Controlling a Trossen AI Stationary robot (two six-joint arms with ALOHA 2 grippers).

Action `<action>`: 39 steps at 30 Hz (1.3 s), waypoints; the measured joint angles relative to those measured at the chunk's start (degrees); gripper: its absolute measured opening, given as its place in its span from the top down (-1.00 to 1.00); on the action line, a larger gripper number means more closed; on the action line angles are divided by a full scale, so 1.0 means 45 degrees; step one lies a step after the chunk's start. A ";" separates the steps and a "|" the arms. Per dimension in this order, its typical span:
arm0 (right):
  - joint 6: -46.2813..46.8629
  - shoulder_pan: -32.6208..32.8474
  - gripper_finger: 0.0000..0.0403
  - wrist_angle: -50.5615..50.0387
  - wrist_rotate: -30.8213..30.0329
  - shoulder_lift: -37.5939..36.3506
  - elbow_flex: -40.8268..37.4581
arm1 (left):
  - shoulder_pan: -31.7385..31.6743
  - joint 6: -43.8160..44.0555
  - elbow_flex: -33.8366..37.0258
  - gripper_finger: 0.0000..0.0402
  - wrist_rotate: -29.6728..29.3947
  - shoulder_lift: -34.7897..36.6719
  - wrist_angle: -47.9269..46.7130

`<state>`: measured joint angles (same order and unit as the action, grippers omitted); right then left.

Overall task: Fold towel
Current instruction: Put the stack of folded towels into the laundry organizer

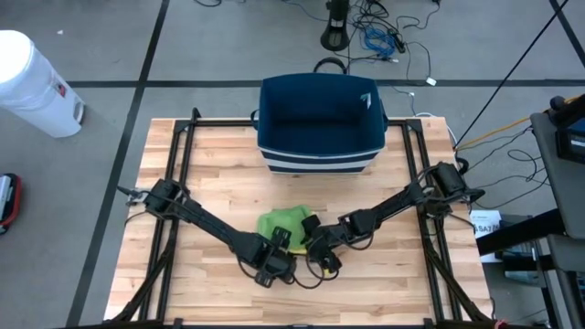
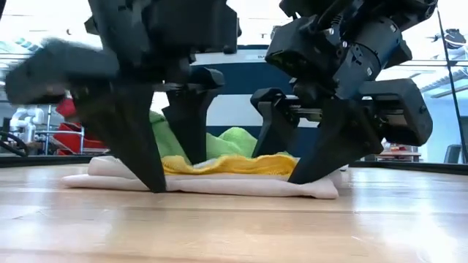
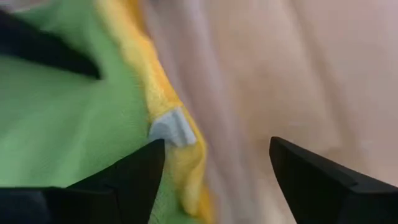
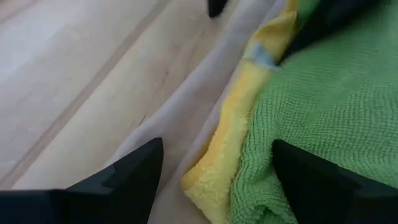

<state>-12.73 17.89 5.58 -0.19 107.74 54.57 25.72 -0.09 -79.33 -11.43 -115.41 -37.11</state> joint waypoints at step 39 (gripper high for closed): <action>0.1014 -0.0267 -0.43 0.0092 0.0001 0.0597 0.0005 | -0.0115 0.0224 0.0501 -0.59 -0.1495 -0.0063 0.0425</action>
<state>-8.16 16.69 6.00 -0.19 110.43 54.59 25.20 0.91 -77.08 -18.16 -115.69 -35.19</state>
